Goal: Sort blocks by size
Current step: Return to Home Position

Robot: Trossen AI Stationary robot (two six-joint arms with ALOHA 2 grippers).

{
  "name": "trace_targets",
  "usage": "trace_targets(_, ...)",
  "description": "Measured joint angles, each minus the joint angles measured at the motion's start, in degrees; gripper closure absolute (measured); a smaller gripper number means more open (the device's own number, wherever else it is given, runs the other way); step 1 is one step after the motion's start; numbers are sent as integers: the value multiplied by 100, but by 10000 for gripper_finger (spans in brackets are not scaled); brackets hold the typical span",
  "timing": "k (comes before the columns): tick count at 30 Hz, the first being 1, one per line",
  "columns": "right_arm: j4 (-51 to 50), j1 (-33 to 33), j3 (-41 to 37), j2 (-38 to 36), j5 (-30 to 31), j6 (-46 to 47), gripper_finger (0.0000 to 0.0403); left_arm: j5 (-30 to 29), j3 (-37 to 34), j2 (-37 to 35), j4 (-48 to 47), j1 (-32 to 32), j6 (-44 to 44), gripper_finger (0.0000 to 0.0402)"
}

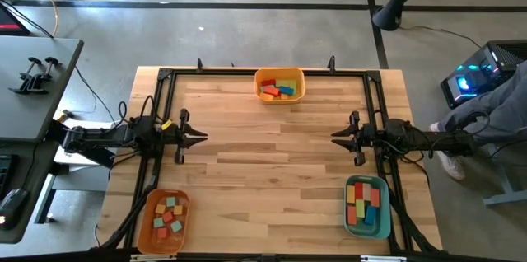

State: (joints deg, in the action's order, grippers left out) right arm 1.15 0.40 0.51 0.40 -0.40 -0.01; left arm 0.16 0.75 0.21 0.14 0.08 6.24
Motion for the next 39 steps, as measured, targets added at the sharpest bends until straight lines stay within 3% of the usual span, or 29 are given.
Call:
trace_targets(15,1,0,-2,0,-2,0,320,-44,0,0,0,-53,-662,371)
trace_targets(39,0,1,-2,0,-1,0,320,-42,-2,48,4,-94,-660,371)
